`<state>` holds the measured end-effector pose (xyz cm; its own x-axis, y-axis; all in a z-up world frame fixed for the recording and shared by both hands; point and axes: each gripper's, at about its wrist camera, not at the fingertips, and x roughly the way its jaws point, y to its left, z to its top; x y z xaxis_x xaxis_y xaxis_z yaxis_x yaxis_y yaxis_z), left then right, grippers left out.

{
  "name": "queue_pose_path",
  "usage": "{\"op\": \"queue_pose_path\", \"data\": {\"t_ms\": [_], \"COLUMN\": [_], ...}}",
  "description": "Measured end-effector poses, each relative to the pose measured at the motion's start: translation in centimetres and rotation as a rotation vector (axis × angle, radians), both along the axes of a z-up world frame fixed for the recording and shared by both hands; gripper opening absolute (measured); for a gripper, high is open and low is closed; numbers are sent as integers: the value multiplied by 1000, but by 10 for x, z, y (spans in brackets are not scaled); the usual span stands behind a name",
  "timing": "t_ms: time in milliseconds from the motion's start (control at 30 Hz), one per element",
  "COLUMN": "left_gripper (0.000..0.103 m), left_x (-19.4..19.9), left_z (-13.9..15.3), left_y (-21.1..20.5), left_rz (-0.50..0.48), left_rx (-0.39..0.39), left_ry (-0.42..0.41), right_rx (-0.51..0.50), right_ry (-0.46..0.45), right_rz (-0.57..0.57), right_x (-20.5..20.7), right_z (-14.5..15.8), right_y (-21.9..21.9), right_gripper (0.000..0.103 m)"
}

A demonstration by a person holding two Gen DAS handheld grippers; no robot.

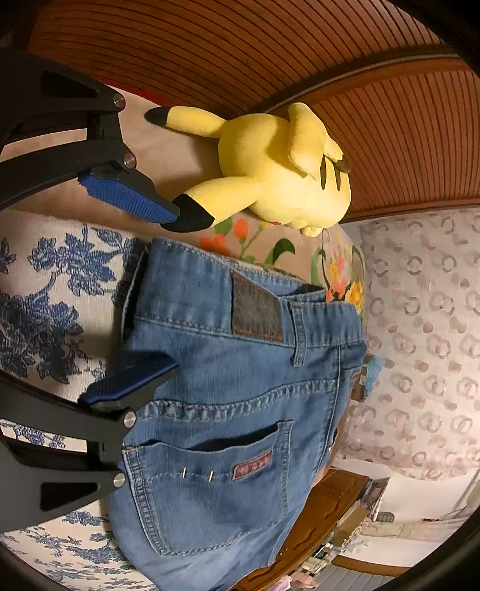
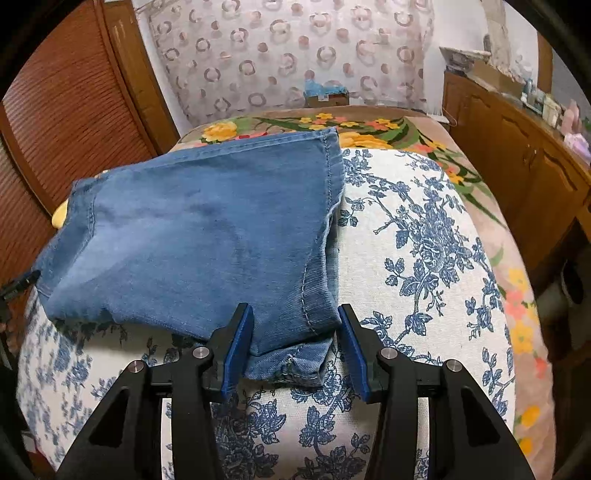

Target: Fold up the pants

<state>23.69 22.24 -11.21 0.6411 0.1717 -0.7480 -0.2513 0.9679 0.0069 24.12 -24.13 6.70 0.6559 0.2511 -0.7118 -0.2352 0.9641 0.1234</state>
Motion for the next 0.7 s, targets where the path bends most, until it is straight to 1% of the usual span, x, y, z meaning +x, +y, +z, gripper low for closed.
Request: {"op": "queue_pose_path", "data": {"t_ms": [100, 167, 233, 267, 300, 367, 467, 533, 600, 633, 667, 700], "left_gripper": [76, 76, 76, 73, 66, 60, 51, 46, 34, 30, 24, 22], "left_x": [-1, 1, 2, 2, 2, 2, 2, 2, 3, 3, 3, 5], "left_z": [-3, -4, -5, -4, -3, -2, 2, 4, 6, 7, 9, 12], "left_y": [6, 9, 10, 9, 9, 8, 5, 4, 1, -1, -5, -8], "left_rz": [13, 13, 12, 7, -3, -14, -11, -12, -31, -41, -55, -64], "left_rx": [-19, -33, -46, -50, -57, -67, -38, -39, -37, -24, -2, 22], "left_ry": [1, 3, 1, -4, -14, -18, -31, -36, -42, -47, -51, -52], "right_rx": [-12, -22, -27, -29, -27, -21, -17, -15, -18, -19, -13, -7], "right_ry": [-5, -3, -5, -7, -6, -5, -6, -9, -13, -17, -24, -27], "right_rz": [16, 35, 43, 43, 44, 44, 45, 51, 63, 73, 86, 93], "right_x": [0, -1, -1, -1, 0, 1, -1, -2, -3, -4, -4, -4], "right_z": [-1, -2, -2, -2, -2, -2, -2, -1, -1, 0, 1, 2], "right_y": [2, 6, 6, 6, 5, 4, 4, 4, 5, 6, 6, 6], "right_gripper": [42, 36, 34, 34, 34, 33, 32, 26, 23, 19, 17, 17]}}
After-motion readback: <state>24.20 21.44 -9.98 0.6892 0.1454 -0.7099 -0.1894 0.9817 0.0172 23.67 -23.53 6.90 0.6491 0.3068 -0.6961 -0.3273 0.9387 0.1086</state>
